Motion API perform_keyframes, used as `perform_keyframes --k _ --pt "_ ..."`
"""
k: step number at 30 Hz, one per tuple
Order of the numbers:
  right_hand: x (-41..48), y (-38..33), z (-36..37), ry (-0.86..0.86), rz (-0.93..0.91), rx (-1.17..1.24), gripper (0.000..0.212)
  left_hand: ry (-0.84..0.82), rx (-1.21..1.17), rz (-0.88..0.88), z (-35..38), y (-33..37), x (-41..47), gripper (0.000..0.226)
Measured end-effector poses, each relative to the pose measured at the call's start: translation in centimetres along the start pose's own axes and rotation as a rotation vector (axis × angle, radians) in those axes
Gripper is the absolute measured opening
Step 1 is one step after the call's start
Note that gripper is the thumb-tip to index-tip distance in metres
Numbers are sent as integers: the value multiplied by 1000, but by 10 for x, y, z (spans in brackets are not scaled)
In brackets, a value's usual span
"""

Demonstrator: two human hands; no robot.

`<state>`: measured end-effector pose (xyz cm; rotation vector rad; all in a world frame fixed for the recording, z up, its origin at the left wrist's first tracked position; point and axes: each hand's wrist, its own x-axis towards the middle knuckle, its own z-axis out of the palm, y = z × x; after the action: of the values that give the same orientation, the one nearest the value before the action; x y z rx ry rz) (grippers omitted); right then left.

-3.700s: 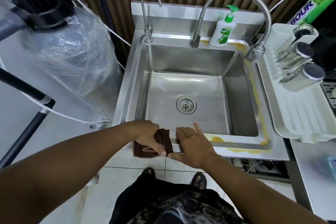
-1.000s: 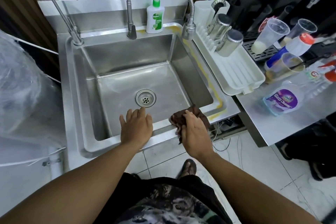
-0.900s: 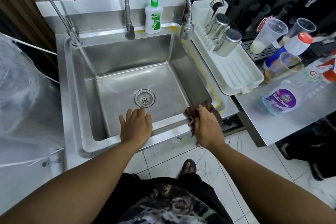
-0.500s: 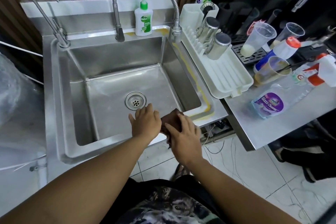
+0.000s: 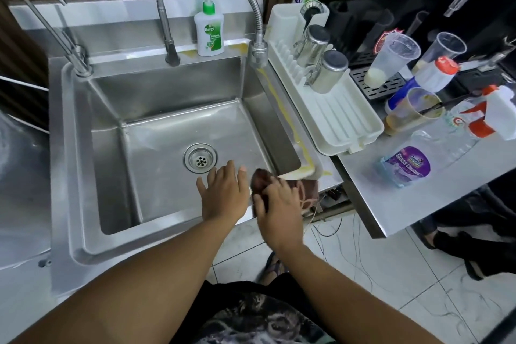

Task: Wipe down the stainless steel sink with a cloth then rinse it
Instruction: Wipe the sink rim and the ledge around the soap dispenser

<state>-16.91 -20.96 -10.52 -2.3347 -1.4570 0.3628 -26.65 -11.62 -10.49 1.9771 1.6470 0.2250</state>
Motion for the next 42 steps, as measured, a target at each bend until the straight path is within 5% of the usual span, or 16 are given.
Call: perform_keyframes --k 3,8,12,15,19,22,27,36,40,42 --pt "-3 8 -4 46 -93 -87 28 7 -16 3 0 -1 -1 49" --pt "34 76 -49 41 150 -224 30 -7 -22 4 1 -3 -2 54" --pt "54 67 -53 57 234 -18 52 -31 -1 6 2 -4 0 61" --pt "34 33 -23 -2 229 -19 31 -33 2 2 2 -4 1 62" --pt "16 19 -19 -48 46 93 27 -34 5 3 3 -3 1 64" --pt "28 44 -36 47 42 -16 16 -44 0 2 3 -4 1 63" --pt "49 77 -47 -21 230 -213 49 -59 6 4 4 -4 1 64" --pt "14 21 -9 -36 -134 -10 29 8 -8 9 5 -4 2 81" --pt "45 67 -37 -20 71 -14 22 9 -25 7 5 -6 1 84" --pt "55 84 -48 -17 179 -24 42 6 -27 11 4 -5 0 86"
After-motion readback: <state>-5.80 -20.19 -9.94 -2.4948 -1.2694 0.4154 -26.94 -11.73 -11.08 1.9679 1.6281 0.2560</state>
